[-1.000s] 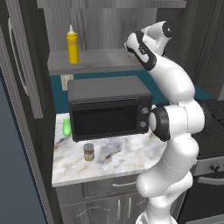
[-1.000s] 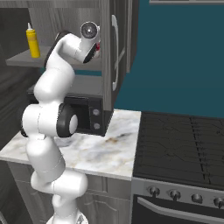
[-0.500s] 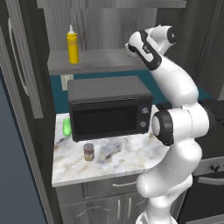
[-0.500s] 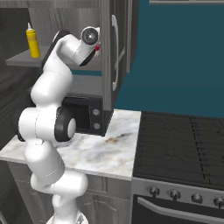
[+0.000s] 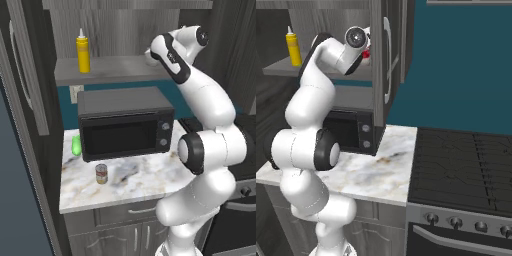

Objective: Pick the cans from the counter and place them in their designated side in the cabinet.

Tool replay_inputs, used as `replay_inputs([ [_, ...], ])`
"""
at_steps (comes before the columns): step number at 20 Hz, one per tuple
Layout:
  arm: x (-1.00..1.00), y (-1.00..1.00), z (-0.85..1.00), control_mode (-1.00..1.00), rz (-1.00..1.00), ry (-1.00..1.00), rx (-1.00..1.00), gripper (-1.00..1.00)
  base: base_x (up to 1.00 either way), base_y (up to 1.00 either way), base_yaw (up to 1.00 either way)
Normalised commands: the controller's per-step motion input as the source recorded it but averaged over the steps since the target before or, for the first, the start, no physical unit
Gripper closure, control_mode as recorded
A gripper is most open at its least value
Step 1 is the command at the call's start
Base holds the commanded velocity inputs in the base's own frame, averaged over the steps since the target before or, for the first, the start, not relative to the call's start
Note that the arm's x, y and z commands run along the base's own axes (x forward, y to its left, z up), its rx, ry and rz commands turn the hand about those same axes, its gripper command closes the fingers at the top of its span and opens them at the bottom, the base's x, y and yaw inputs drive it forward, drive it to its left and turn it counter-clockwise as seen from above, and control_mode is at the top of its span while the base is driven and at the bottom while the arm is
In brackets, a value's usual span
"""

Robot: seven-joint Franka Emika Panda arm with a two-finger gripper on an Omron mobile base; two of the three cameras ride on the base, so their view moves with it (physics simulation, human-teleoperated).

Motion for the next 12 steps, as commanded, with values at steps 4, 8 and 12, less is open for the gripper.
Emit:
replay_inputs([
  [4, -0.5, 0.03, 0.03, -1.0, 0.04, -0.03, -0.04, -1.0, 0.0, 0.0, 0.0],
  [8, -0.52, 0.09, 0.0, -1.0, 0.04, -0.05, -0.04, -1.0, 0.0, 0.0, 0.0],
  [12, -0.57, 0.1, 0.0, -1.0, 0.03, -0.06, -0.03, -1.0, 0.0, 0.0, 0.0],
])
